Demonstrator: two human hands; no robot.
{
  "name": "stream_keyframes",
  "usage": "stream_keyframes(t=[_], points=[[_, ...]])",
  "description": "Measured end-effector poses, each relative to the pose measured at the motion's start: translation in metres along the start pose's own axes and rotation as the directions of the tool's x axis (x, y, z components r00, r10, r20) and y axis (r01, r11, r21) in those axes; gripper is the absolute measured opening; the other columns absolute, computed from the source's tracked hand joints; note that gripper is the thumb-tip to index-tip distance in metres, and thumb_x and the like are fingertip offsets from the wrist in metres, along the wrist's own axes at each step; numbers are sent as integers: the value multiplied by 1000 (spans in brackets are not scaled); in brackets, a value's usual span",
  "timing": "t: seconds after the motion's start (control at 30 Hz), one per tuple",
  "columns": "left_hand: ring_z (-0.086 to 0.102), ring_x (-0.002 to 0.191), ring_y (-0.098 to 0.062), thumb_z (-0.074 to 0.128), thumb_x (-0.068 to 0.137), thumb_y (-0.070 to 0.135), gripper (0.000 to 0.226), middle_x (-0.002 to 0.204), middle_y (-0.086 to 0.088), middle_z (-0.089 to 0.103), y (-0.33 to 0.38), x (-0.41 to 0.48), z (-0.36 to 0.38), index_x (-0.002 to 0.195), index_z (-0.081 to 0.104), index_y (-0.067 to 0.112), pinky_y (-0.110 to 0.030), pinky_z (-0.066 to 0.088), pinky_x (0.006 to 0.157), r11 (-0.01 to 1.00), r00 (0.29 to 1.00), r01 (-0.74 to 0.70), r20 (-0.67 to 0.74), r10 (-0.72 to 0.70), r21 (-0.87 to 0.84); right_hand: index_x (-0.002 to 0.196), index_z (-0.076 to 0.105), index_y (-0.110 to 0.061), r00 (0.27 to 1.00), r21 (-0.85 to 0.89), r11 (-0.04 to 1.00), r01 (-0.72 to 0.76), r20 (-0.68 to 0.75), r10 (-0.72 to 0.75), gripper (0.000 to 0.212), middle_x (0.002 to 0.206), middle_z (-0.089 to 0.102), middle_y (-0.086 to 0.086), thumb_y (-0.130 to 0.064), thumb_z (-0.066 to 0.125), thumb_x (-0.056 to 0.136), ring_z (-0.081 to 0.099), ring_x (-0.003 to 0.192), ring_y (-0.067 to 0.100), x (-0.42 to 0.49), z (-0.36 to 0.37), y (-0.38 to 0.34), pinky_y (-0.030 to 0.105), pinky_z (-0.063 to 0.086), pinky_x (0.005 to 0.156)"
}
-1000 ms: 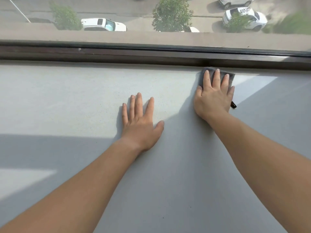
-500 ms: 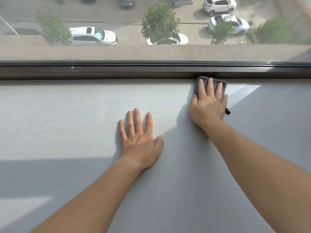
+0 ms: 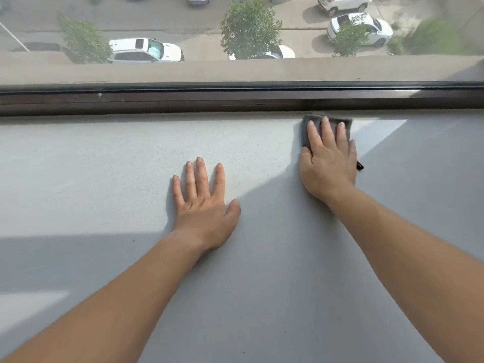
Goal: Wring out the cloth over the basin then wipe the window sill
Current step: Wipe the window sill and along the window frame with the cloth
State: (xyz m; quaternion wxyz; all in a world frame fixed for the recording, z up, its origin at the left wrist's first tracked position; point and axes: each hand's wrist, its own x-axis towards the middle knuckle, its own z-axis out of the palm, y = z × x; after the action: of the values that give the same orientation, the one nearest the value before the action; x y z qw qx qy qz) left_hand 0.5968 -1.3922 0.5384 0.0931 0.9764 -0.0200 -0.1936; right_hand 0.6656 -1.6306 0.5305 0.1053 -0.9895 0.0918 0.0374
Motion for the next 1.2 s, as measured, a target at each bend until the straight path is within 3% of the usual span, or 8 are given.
stream_keyframes(t=[0.13,0.3,0.37,0.57,0.77,0.87,1.03,1.2], points=[[-35,145,-21,28,97,50,76,161,-7,-31,4,-4,0,156,-13,27,-50,-22,116,999,996,18,-83,-22,-46,159,13,-35,950,-14,954,299,96,-296,58,168,3,-10,-41,27,102,-5,155,19,-17,-8,22,45,0,125],[-30,147,-15,24,91,45,73,164,-2,-21,46,-26,7,158,2,26,-38,-23,117,982,980,-103,-183,73,-157,159,11,-31,998,-2,999,-46,48,46,60,169,1,-5,-39,23,101,-6,155,24,23,-26,83,50,0,124],[-30,147,-14,20,91,45,73,164,-3,-22,67,-35,13,158,0,24,-37,-23,117,978,980,-124,-174,94,-169,159,8,-32,999,-2,999,-37,34,37,60,169,-1,-4,-40,23,101,-8,154,25,7,-22,67,50,-1,124],[-34,145,-17,3,81,54,84,163,-7,-26,96,-66,37,157,-5,20,-39,-26,115,996,991,-25,-132,13,-89,159,12,-35,884,-19,893,450,153,-442,60,168,1,-10,-43,29,102,-8,155,20,-79,-12,67,46,-3,125],[-43,140,-16,-2,77,60,87,156,-3,-40,87,-82,48,154,-22,24,-45,-26,115,997,998,61,-28,-62,-54,160,8,-31,996,7,998,63,66,-63,60,169,-1,-5,-40,24,103,-9,154,23,-32,-21,98,50,-1,124],[-43,140,-18,-1,78,59,85,156,-5,-40,88,-81,53,152,-25,23,-47,-24,116,998,997,64,-34,-64,1,160,5,-30,980,2,983,184,75,-184,61,169,-4,-4,-42,23,102,-12,154,25,-76,-8,76,51,-2,124],[-41,141,-17,1,78,58,86,158,-5,-37,91,-80,53,153,-23,23,-47,-23,116,997,997,74,-17,-74,-1,158,24,-28,871,-22,878,479,133,-472,61,168,14,-3,-41,31,99,5,155,27,-129,-3,95,52,6,124],[-39,142,-18,12,86,53,82,158,-5,-37,91,-79,50,153,-22,23,-47,-22,117,997,997,74,-2,-74,3,160,7,-31,968,-30,974,222,130,-217,60,169,-3,-6,-41,24,103,-11,154,21,-78,-21,118,49,-7,124]])
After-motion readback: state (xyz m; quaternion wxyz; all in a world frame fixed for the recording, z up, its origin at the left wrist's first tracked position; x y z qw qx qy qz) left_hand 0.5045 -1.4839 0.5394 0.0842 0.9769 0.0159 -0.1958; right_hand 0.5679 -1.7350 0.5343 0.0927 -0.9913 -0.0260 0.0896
